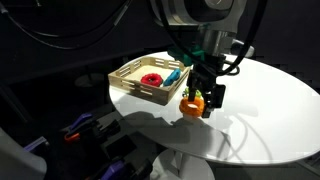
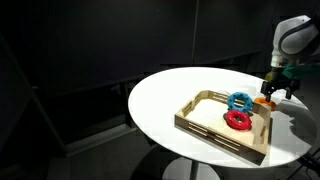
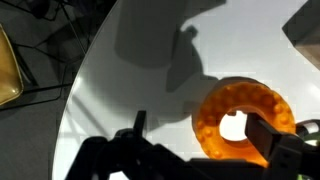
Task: Put the orange ring in the crate
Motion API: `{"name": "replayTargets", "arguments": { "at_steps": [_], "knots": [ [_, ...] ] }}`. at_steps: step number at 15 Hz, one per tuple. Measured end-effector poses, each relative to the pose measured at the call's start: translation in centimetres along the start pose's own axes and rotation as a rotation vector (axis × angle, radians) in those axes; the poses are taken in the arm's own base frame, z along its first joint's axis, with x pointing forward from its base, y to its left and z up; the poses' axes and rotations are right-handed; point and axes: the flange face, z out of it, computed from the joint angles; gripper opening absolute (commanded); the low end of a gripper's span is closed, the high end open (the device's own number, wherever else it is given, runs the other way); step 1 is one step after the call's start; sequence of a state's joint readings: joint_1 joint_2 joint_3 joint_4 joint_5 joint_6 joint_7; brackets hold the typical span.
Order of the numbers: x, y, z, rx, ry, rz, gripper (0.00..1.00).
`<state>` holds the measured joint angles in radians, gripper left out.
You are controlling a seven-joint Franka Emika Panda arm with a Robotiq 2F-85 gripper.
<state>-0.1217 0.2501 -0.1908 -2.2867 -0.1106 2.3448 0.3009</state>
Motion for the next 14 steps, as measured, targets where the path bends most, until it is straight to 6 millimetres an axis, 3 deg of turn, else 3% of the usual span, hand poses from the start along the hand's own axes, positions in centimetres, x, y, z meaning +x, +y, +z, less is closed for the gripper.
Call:
{"name": "replayTargets", "arguments": {
  "at_steps": [4,5,6,8,11,14],
  "knots": [
    [0.33,0.06,0.35,-0.004,-0.004,0.012,0.98],
    [0.37,0.06,0.45,-0.005,-0.005,0.014,0.93],
    [0.4,0.07,0.52,-0.006,-0.006,0.015,0.81],
    [0.45,0.09,0.63,-0.007,-0.008,0.017,0.71],
    [0.57,0.07,0.75,-0.009,-0.009,0.019,0.68],
    [0.67,0.0,0.84,-0.011,-0.009,0.023,0.39]
  ]
}}
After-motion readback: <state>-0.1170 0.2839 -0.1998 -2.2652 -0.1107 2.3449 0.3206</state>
